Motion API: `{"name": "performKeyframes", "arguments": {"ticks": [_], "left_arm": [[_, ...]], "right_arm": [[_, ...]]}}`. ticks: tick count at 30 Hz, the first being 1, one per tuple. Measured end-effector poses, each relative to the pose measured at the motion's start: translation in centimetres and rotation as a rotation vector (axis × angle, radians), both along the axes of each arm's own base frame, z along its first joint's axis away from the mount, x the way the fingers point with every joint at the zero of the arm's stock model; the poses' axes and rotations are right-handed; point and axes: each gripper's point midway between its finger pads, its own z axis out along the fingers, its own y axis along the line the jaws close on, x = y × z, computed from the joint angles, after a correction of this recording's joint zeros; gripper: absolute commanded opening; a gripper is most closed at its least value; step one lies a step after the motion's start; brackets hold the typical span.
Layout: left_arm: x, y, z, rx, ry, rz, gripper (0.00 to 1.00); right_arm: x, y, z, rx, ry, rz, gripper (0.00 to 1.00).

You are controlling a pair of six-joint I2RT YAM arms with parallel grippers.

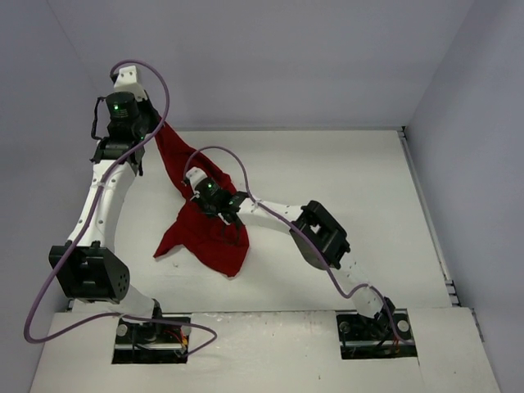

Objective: Fold and stack the t-shirts
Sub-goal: Flatten out the tshirt

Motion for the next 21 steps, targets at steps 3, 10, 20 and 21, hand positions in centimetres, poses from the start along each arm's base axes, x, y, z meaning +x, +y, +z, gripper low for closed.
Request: {"name": "performKeyframes", "arguments": {"ticks": [3, 10, 20, 21], "left_arm": [[0.0, 0.2, -0.4, 0.007, 0.008, 0.001, 0.00], [-0.5, 0.9, -0.1, 0.082, 0.006, -0.017, 0.00], [-5.7, 0.7, 3.9, 0.260, -0.119, -0.115, 0.00], [-6.4, 0.7, 4.6, 0.276, -0.142, -0.118, 0.00]], "right_arm": [[-0.4, -0.8, 1.6, 0.005, 0.003, 0.020, 0.00], [0.6, -7.0, 13.3, 0.097, -0.075, 0.028, 0.00], [3.1, -27.9, 32.4, 0.268, -0.387, -0.268, 0.00], [2.6, -29.1, 33.4, 0.272, -0.410, -0.282, 0.00]]}}
